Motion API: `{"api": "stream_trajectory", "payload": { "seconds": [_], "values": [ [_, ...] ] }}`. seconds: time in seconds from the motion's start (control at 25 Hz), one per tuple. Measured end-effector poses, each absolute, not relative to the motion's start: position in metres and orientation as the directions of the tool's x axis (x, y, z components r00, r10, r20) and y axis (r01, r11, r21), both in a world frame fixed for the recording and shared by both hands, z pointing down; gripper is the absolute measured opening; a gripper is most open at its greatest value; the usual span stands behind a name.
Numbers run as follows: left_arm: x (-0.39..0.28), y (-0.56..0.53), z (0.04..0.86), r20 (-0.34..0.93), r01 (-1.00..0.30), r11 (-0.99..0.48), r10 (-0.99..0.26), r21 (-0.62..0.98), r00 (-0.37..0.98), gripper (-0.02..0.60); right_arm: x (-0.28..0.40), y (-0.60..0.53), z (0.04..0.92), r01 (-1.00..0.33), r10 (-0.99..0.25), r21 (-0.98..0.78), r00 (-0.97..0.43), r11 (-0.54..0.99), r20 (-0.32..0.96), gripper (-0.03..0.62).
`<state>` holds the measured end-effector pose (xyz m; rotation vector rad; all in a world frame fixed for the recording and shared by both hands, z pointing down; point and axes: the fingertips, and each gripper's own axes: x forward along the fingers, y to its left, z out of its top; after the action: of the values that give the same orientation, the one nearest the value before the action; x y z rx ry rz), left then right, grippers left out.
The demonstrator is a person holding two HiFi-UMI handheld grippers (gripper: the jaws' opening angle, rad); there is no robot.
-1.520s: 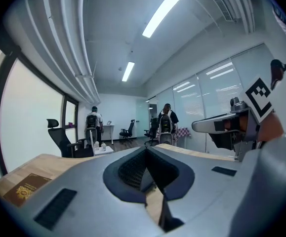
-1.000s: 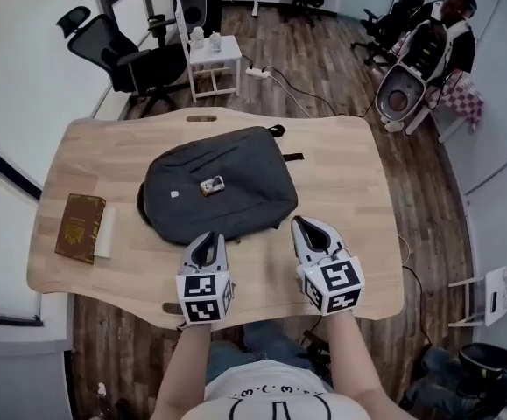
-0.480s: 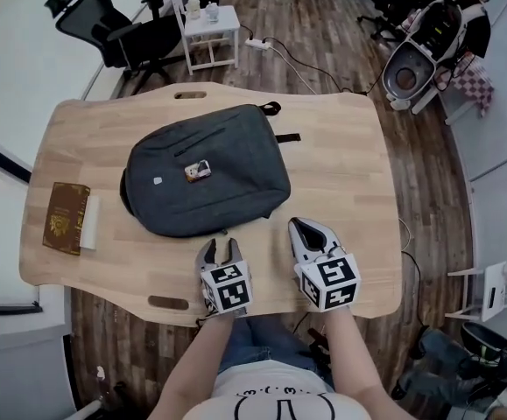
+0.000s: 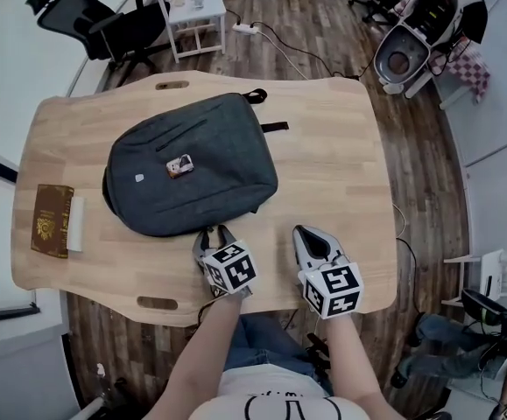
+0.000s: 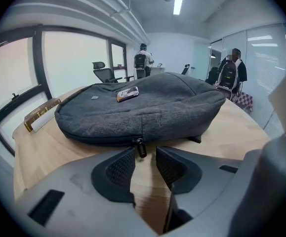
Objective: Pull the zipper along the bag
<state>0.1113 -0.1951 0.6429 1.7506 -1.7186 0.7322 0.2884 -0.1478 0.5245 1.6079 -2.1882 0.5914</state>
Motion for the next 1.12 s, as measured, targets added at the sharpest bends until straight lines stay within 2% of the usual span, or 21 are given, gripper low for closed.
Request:
{"api": "stream_trajectory", "payload": {
  "seconds": [0.12, 0.36, 0.64, 0.92, 1.12],
  "values": [
    [0.106, -0.199, 0.65, 0.744, -1.0, 0.024, -0.669, 0.009, -0.009, 0.121, 0.292, -0.147, 0.526, -0.959, -0.806, -0.128, -0.281, 0.252, 0.521, 0.052],
    [0.098, -0.203, 0.653, 0.762, -0.997, 0.073, -0.646, 0.005, -0.044, 0.052, 0.293, -0.151, 0.523, -0.959, -0.81, -0.126, -0.283, 0.255, 0.513, 0.052],
    [0.104, -0.186, 0.642, 0.76, -0.997, -0.074, -0.646, 0.022, 0.065, 0.051, 0.285, -0.161, 0.517, -0.956, -0.82, -0.144, -0.294, 0.256, 0.491, 0.052],
    [0.1, -0.181, 0.627, 0.724, -0.981, -0.194, -0.679, -0.019, 0.121, 0.018, 0.272, -0.161, 0.512, -0.948, -0.814, -0.15, -0.318, 0.281, 0.486, 0.052],
    [0.097, -0.18, 0.619, 0.701, -0.965, -0.261, -0.685, 0.017, 0.197, 0.018, 0.257, -0.173, 0.508, -0.926, -0.786, -0.079, -0.357, 0.369, 0.506, 0.052]
  ]
}}
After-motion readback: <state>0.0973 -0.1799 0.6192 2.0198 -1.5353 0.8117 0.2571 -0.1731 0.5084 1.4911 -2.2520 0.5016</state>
